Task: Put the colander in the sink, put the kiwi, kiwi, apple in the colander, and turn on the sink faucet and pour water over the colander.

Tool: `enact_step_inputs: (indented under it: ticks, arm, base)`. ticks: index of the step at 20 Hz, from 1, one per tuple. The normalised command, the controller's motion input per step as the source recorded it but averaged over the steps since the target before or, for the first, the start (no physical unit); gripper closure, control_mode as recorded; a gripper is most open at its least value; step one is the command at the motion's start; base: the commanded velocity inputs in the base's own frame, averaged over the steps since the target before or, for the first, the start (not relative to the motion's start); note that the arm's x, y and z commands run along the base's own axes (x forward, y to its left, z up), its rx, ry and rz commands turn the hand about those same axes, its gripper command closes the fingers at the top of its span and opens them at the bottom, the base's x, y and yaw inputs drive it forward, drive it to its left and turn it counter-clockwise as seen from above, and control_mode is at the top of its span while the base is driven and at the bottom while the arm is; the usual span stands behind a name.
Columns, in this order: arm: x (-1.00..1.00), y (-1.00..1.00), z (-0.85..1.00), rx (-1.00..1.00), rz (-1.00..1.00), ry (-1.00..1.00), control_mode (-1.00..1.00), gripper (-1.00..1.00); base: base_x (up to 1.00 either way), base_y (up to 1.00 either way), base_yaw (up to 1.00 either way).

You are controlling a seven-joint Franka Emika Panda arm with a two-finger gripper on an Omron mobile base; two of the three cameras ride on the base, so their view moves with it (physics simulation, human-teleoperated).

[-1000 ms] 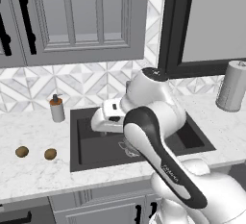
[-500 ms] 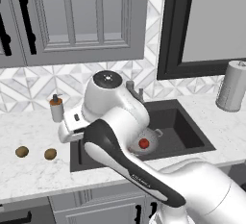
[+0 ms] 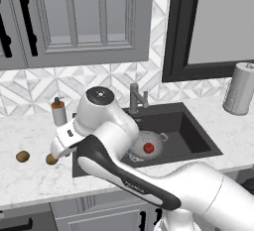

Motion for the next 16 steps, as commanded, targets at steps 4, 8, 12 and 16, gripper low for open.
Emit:
enact_step_inputs:
  ticks: [4, 8, 12, 16]
  arm:
    - [0.29, 0.38, -0.21, 0.00, 0.14, 0.00, -1.00, -1.00]
    - [0.21, 0.47, -0.22, 0.00, 0.10, 0.00, -1.00, -1.00]
    - [0.32, 0.50, -0.33, 0.00, 0.09, 0.00, -1.00, -1.00]
    - [0.36, 0.50, -0.30, -0.02, 0.06, 0.01, -1.00, -1.00]
  base:
    - [0.00, 0.00, 0.00]
    - [0.00, 0.00, 0.00]
    - [0.00, 0.00, 0.00]
    - [0.00, 0.00, 0.00]
